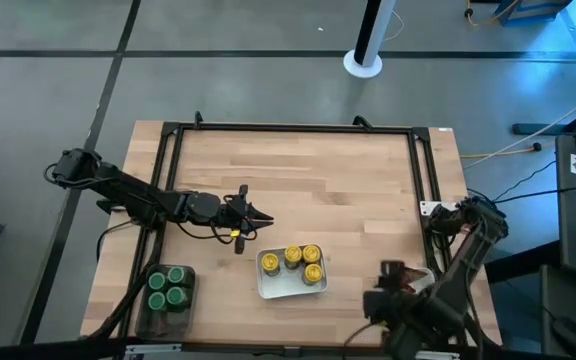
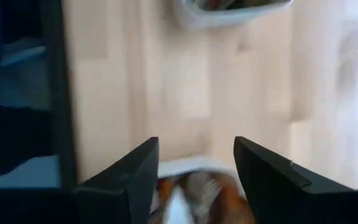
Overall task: Sort spices by type
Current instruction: Return to Home Position
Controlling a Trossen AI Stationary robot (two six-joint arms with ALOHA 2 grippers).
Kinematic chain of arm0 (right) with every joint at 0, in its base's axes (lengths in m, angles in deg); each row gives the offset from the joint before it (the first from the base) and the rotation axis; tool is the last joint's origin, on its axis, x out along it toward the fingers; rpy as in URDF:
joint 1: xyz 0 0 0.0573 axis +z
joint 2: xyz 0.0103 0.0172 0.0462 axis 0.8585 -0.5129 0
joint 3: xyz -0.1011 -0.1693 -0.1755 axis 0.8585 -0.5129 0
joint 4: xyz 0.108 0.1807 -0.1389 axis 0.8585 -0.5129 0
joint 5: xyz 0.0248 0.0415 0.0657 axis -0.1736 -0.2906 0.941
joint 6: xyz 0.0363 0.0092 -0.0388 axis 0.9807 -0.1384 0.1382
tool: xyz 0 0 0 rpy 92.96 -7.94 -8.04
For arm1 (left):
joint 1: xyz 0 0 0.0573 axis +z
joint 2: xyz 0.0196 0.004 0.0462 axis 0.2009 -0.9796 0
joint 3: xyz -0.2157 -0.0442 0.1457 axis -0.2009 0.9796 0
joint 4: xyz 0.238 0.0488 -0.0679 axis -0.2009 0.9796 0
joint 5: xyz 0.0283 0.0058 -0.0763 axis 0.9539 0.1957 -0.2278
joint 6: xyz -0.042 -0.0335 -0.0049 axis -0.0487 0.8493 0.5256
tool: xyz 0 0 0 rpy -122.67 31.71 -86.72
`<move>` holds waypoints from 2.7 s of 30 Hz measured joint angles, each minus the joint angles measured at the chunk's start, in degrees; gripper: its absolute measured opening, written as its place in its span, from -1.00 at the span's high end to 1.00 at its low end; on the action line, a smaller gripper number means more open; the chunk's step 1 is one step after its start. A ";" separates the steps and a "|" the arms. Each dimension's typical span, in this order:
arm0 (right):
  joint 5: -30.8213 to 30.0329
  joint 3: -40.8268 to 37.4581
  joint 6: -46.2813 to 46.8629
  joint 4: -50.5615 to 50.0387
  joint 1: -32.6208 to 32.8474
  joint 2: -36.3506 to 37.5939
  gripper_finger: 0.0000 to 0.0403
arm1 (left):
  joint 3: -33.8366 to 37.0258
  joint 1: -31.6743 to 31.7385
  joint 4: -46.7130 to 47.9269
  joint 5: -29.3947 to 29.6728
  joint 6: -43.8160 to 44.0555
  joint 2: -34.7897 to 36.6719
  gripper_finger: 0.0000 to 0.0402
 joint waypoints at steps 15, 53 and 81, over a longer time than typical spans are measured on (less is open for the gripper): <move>-5.91 -0.84 -28.84 0.98 -18.12 10.38 0.37 | -0.02 0.00 0.14 0.02 -0.18 0.00 0.80; 22.07 -90.06 -50.72 81.24 -52.40 85.99 0.95 | 0.96 5.86 15.37 0.04 -6.56 16.62 0.80; 18.95 -104.15 -46.48 86.49 -52.22 102.01 0.95 | 17.01 7.04 32.91 -1.11 -1.57 59.22 0.80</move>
